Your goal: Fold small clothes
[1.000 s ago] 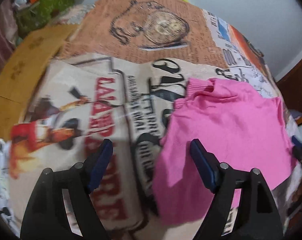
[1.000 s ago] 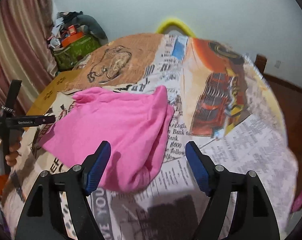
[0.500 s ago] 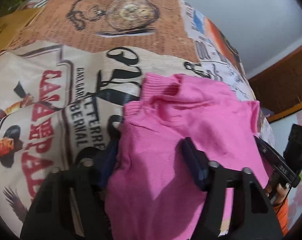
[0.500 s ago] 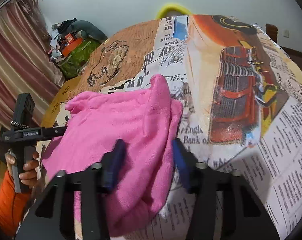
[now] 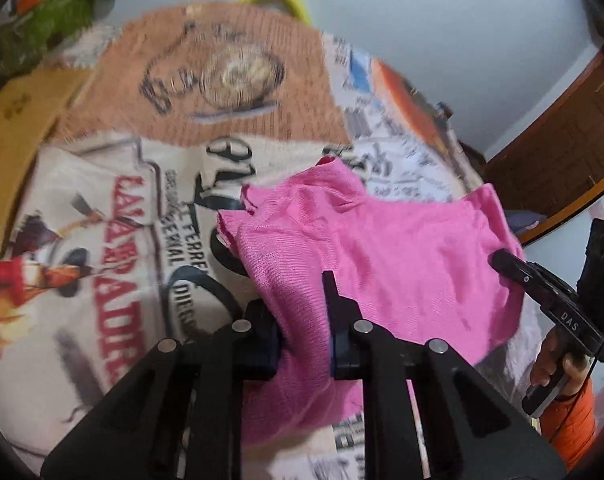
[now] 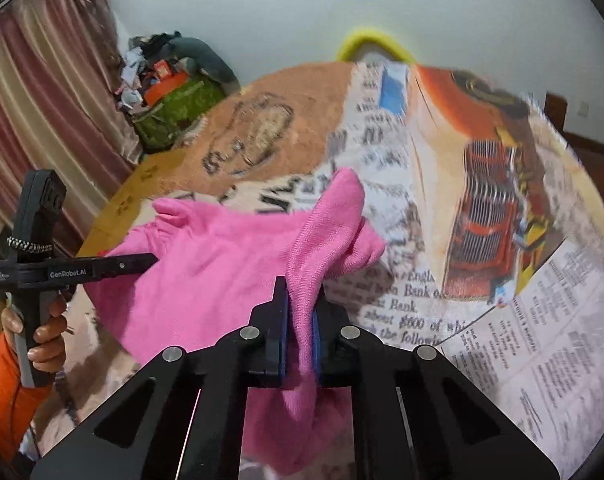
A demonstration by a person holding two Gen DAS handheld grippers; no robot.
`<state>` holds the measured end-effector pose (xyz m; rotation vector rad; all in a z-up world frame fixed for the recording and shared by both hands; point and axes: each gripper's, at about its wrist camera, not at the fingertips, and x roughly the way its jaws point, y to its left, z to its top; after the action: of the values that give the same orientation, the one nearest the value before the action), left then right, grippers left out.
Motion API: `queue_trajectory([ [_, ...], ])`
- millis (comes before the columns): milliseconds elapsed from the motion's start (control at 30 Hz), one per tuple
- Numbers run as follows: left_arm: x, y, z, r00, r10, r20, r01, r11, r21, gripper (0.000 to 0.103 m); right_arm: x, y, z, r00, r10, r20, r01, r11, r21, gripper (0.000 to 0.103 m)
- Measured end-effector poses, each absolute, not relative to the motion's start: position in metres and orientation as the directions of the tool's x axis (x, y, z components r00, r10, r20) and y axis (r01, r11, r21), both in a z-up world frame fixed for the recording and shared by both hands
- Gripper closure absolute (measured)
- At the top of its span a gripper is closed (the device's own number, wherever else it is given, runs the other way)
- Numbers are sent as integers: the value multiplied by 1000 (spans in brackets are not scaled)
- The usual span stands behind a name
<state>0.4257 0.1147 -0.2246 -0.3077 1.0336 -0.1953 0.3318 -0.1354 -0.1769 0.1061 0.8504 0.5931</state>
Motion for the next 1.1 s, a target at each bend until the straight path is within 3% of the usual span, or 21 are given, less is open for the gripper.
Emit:
queue_trajectory([
  [267, 360, 144, -143, 645, -189, -741, 35, 975, -219, 87, 290, -95, -118, 557, 557, -617, -535, 808, 247, 95],
  [533, 307, 195, -114, 687, -121, -717, -20, 982, -185, 86, 256, -45, -92, 553, 600, -578, -591, 772, 235, 95],
  [733, 284, 230, -144, 640, -112, -761, -73, 976, -205, 86, 242, -9, -109, 516, 596, -616, -614, 758, 220, 95],
  [1100, 295, 262, -261, 453, -82, -888, -171, 969, -177, 85, 256, 28, -197, 398, 512, -761, -561, 793, 239, 95],
])
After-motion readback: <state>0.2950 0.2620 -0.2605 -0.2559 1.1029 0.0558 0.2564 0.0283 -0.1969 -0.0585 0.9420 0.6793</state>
